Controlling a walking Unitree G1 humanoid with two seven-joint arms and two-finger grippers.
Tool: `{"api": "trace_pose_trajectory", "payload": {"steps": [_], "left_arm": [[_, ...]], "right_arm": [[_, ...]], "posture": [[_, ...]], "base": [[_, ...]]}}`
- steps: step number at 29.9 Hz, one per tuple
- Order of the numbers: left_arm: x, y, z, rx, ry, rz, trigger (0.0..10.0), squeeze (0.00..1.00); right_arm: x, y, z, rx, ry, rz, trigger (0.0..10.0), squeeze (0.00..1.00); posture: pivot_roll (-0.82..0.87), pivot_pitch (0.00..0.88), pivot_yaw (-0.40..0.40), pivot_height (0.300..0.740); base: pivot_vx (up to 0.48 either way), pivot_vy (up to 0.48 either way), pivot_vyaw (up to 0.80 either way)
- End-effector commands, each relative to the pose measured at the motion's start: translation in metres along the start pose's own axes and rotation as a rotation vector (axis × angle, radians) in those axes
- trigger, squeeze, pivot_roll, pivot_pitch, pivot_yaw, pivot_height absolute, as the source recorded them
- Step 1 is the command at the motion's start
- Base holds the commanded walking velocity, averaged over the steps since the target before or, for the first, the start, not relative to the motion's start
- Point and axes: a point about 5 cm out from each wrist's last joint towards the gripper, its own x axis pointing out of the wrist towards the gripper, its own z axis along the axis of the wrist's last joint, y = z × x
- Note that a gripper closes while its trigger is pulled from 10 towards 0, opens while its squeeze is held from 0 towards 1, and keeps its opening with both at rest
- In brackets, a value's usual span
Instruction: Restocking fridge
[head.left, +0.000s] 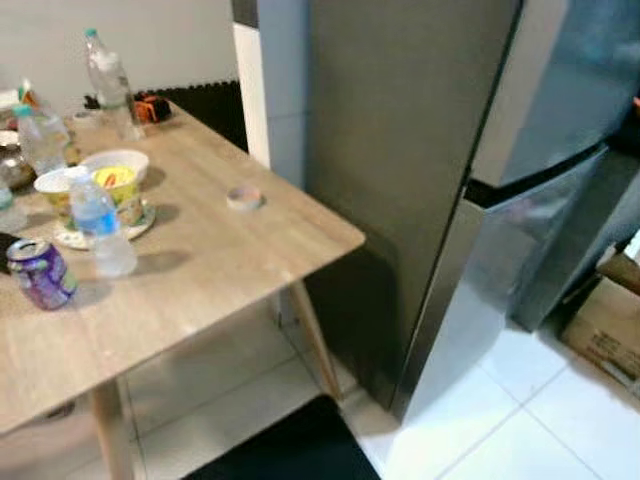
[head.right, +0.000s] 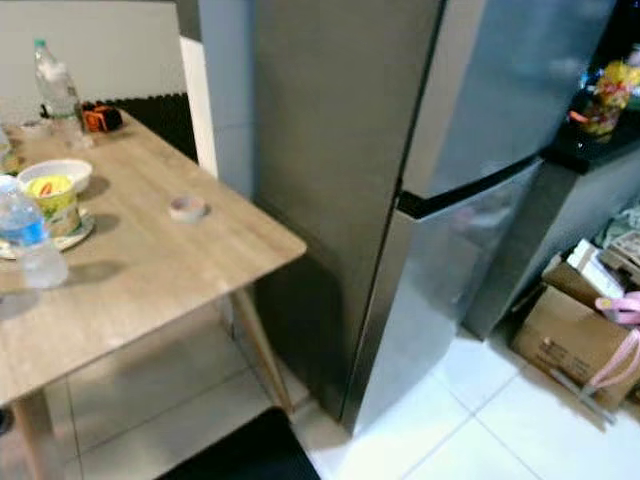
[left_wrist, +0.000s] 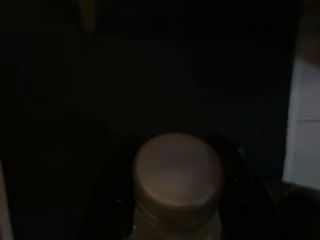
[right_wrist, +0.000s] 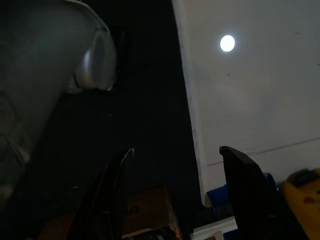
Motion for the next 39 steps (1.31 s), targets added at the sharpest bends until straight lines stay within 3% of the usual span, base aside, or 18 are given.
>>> {"api": "trace_pose_trajectory", "payload": {"steps": [1,34,39], "left_arm": [[-0.0002,-0.0036,-0.0055,0.002,0.022,-0.015,10.0,0.00],[0.0000,-0.0086,-0.0084,0.006,0.033,-0.052,10.0,0.00],[-0.0004,-0.0080,-0.0101,0.005,0.039,-0.050,10.0,0.00]], "right_arm": [[-0.0002,-0.0007,-0.0001,0.016,-0.007,0.001,10.0,0.00],[-0.0008,-0.0018,0.0066,0.069,-0.060,0.045,10.0,0.00],[-0.0009,-0.0012,0.0054,0.067,-0.060,0.055,10.0,0.00]], "posture": [[-0.08,0.000,0.003,0.740],[-0.08,0.000,0.005,0.740],[-0.08,0.000,0.005,0.740]], "base": [[0.000,-0.296,0.00],[0.000,-0.443,0.00],[0.000,-0.465,0.79]]}}
